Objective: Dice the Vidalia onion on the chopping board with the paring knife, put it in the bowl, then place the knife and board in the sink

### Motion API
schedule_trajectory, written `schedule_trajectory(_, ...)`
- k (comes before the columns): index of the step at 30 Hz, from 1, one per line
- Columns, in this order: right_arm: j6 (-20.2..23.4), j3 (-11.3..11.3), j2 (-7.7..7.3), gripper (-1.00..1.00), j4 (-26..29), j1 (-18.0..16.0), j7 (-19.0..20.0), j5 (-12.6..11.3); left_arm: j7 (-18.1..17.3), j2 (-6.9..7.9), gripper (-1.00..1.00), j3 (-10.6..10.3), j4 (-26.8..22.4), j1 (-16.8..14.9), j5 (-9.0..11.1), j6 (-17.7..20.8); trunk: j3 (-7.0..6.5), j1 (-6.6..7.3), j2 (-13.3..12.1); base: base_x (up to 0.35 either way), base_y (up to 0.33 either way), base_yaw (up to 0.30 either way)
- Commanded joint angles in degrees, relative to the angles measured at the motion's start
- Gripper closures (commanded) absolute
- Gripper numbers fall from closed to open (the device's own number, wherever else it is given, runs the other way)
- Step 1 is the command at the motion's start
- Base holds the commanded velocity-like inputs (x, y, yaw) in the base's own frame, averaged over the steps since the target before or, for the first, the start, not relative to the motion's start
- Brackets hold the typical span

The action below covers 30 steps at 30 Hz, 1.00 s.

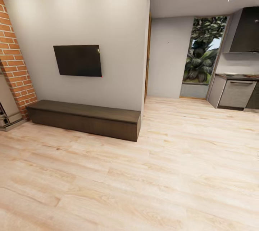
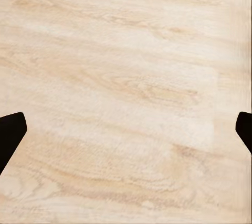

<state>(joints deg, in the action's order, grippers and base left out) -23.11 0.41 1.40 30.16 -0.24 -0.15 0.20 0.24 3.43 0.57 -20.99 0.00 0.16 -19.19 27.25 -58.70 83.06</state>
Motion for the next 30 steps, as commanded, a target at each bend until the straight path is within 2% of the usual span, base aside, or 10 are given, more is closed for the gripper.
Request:
schedule_trajectory(1,-0.14,0.04,0.0,-1.0,-0.01,-0.02,-0.02,0.01,0.02,0.0,-1.0,0.05,-0.02,0.0,0.01,-0.15,0.03,-0.03,0.02,0.288,-0.149,-0.246)
schedule_trajectory(21,-0.12,0.03,0.0,-1.0,-0.03,-0.02,-0.03,0.0,0.02,0.0,-1.0,0.05,-0.02,0.0,0.01,-0.15,-0.76,-0.03,0.02,0.289,-0.115,-0.259)
schedule_trajectory(30,-0.14,0.03,0.0,-1.0,-0.02,-0.02,-0.03,0.06,0.02,0.0,-1.0,0.05,-0.02,0.0,0.01,-0.15,-1.14,-0.03,0.02,0.31,-0.032,-0.26)
